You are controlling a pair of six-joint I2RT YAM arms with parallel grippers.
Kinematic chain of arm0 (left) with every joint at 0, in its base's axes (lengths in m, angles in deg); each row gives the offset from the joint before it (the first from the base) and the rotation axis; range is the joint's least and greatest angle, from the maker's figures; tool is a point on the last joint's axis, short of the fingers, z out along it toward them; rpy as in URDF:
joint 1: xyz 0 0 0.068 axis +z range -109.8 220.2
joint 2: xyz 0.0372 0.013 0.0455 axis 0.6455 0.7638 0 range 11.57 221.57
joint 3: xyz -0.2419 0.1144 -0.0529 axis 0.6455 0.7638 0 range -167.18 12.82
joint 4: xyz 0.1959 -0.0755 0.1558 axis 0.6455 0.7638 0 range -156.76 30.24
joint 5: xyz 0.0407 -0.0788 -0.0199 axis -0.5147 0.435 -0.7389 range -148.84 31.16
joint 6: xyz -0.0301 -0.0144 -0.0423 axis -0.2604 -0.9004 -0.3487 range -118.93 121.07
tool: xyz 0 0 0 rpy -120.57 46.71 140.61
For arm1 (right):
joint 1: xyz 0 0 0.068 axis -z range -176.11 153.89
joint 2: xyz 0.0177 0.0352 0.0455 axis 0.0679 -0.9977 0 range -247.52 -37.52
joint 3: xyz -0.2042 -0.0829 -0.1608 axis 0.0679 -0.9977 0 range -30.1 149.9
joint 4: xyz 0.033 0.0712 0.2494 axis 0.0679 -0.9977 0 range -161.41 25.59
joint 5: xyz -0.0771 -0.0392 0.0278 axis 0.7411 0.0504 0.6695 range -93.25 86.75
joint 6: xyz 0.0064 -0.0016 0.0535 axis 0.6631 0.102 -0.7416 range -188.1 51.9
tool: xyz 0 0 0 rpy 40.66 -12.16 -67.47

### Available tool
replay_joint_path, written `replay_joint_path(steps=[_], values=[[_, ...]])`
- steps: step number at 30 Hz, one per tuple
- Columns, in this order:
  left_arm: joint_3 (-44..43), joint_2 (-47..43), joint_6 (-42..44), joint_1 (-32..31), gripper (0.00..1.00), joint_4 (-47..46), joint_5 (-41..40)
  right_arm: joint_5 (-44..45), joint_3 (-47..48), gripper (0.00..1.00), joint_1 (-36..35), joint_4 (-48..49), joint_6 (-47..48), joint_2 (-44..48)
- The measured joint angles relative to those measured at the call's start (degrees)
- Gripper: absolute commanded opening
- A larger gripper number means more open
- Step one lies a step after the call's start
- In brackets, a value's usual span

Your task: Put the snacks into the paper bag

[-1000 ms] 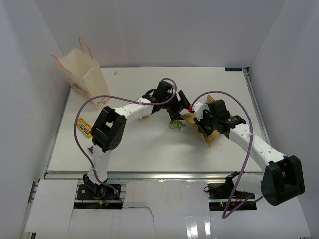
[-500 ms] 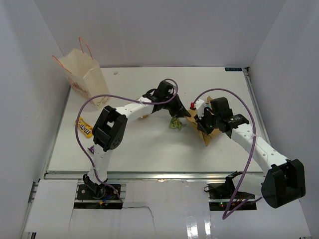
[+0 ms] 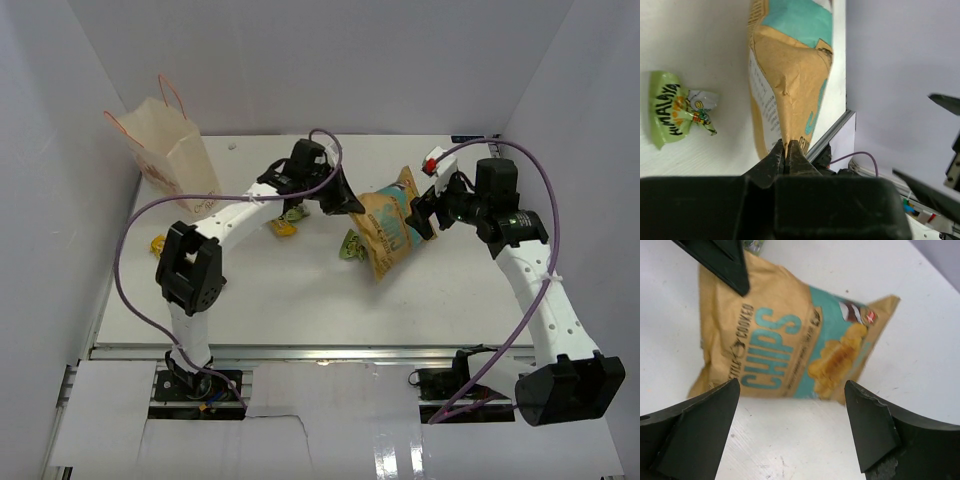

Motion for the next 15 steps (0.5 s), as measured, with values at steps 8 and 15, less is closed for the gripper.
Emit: replay_joint_path(steps=[8, 15], values=[[-7.85, -11.91, 8.59, 7.26, 0.00, 6.78, -3.80, -4.57, 1.75, 0.90, 5.73, 0.74, -0.61, -0.66], [-15.30, -18.64, 11.91, 12.85, 0.00, 9.53, -6.58, -5.97, -1.68, 0.90, 6.56, 1.09, -1.33, -1.11]])
